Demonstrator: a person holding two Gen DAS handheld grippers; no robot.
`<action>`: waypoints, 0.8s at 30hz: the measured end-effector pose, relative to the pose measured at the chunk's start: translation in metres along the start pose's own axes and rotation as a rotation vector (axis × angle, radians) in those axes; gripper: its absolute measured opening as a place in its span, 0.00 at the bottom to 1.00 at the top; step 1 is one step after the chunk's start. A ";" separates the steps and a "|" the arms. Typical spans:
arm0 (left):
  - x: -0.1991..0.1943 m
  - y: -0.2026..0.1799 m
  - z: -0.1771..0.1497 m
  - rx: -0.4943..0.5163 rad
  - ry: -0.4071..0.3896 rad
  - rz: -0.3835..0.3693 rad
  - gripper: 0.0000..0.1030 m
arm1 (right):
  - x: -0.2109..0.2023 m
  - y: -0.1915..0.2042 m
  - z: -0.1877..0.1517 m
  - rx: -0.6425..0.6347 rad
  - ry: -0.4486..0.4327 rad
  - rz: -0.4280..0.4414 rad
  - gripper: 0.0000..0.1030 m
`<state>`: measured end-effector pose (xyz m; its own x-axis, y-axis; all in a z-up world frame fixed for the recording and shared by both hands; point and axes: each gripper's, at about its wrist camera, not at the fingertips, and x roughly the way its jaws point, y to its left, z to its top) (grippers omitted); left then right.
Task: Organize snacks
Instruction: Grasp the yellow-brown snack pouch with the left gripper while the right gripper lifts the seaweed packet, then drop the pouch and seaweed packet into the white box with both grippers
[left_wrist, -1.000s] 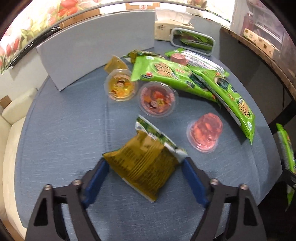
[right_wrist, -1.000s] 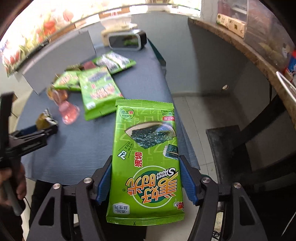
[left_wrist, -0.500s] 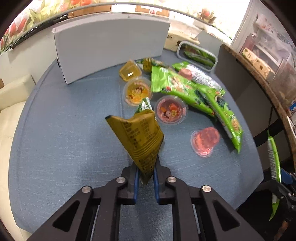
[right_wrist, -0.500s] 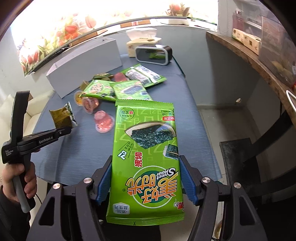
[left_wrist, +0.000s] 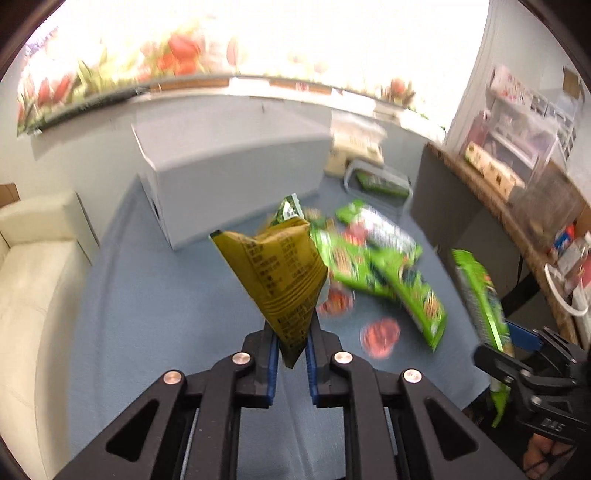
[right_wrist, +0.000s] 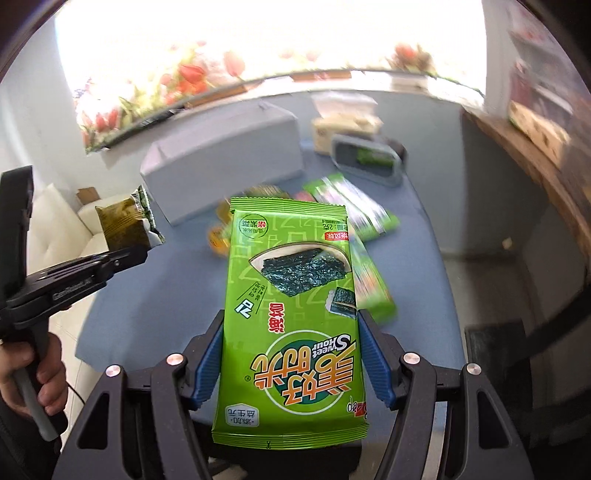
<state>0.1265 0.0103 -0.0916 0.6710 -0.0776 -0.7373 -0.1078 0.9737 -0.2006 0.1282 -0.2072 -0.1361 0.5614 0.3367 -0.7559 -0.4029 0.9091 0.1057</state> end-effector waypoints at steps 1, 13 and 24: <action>-0.003 0.003 0.010 -0.002 -0.017 0.001 0.14 | 0.002 0.005 0.012 -0.015 -0.012 0.013 0.69; 0.007 0.067 0.149 -0.044 -0.141 0.038 0.14 | 0.100 0.051 0.205 -0.119 -0.057 0.142 0.69; 0.084 0.128 0.225 -0.082 -0.058 0.058 0.15 | 0.221 0.083 0.301 -0.252 0.035 0.075 0.70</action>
<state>0.3344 0.1767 -0.0337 0.7030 -0.0068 -0.7112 -0.2055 0.9554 -0.2123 0.4364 0.0164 -0.1004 0.4994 0.3881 -0.7746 -0.6123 0.7906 0.0014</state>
